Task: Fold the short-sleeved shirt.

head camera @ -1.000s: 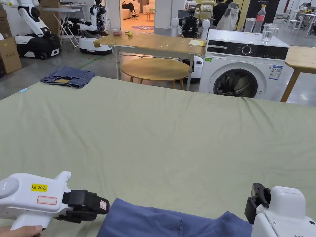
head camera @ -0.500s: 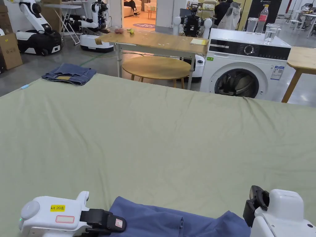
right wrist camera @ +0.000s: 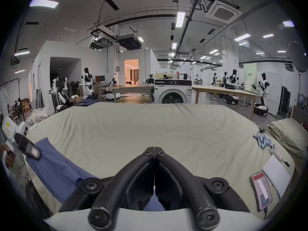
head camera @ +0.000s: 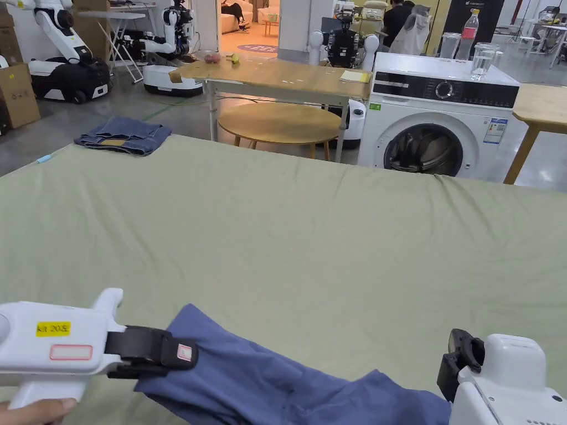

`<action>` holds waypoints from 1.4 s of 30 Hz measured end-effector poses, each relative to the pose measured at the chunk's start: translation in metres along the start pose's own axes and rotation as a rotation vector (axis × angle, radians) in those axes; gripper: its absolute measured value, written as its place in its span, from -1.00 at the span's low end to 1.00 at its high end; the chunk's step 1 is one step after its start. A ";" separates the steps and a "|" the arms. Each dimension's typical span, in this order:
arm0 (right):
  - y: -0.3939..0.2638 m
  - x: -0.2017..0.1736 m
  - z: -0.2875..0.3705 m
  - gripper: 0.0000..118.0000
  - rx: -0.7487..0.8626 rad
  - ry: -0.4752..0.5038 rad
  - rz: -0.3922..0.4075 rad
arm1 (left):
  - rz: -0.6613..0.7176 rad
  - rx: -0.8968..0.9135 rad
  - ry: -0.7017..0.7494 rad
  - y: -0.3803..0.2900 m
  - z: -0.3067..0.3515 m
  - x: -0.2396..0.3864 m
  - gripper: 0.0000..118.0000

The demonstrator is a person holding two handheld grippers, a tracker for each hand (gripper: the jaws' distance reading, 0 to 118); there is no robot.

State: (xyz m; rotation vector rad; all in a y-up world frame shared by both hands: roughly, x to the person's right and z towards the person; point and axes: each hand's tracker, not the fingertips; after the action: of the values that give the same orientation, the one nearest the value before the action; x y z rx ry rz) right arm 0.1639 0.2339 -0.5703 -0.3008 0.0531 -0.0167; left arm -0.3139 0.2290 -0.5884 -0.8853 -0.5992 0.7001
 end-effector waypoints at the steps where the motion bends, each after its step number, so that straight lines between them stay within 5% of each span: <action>1: 0.000 0.000 0.000 -1.00 0.001 0.001 0.001 | -0.013 0.011 0.061 0.004 0.011 0.005 -0.91; 7: 0.000 -0.002 -0.002 -1.00 0.001 0.017 -0.001 | -0.076 0.042 0.290 0.022 0.047 0.035 -0.91; 14: -0.003 -0.004 -0.005 -1.00 -0.014 0.034 -0.019 | -0.145 -0.041 0.388 0.024 0.008 0.080 -0.90; 23: -0.005 0.001 -0.002 -1.00 -0.033 0.025 -0.017 | -0.326 -0.228 0.364 0.016 -0.077 0.140 -0.90; 34: -0.010 0.015 0.008 -1.00 -0.045 -0.011 -0.025 | -0.298 -0.414 0.409 -0.032 -0.223 0.147 -0.90; 42: -0.013 0.023 0.010 -1.00 -0.059 -0.034 -0.034 | -0.239 -0.364 0.436 -0.050 -0.237 0.142 -0.90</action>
State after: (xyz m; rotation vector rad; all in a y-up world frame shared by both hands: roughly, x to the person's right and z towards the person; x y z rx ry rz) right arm 0.1868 0.2237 -0.5581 -0.3604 0.0152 -0.0437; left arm -0.0389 0.2003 -0.6393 -1.2371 -0.4340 0.1684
